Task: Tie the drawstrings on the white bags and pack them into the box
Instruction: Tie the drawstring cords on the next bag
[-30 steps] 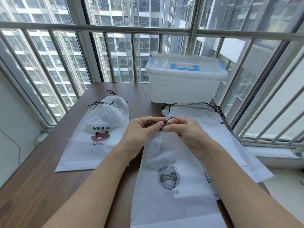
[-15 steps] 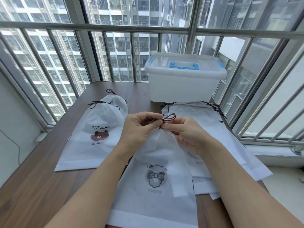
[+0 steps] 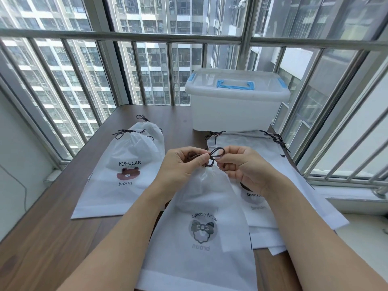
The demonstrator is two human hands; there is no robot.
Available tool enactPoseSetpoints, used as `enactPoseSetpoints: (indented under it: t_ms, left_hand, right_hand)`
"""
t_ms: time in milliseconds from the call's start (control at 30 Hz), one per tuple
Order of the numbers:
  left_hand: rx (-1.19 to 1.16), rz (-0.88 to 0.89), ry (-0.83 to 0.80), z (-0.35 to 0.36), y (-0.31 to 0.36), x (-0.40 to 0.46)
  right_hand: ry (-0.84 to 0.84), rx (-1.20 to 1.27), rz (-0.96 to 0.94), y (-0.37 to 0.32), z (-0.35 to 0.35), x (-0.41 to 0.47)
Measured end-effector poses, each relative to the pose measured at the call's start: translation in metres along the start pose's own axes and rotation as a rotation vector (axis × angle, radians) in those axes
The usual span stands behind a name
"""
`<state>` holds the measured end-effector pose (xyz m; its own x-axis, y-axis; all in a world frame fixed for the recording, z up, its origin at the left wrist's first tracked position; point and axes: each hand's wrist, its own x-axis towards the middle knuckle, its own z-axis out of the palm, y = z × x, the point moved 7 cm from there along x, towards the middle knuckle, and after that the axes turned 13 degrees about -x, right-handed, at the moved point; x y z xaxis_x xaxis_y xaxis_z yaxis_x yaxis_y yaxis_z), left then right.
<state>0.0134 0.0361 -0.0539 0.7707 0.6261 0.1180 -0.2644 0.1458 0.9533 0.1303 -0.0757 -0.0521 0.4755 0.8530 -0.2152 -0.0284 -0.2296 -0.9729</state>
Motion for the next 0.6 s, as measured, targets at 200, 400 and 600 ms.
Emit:
enactPoseSetpoints:
  t_ms: [200, 400, 600]
  left_hand:
    - [0.04, -0.031, -0.037, 0.007, -0.004, 0.001]
    - [0.07, -0.016, -0.041, 0.006, -0.004, 0.001]
    - [0.083, 0.018, -0.045, 0.007, -0.002, 0.001]
  right_hand:
    - [-0.047, -0.094, -0.026, -0.002, -0.008, -0.003]
    - [0.047, -0.24, -0.077, -0.005, -0.009, -0.001]
    - [-0.084, -0.056, -0.219, -0.012, 0.002, 0.0]
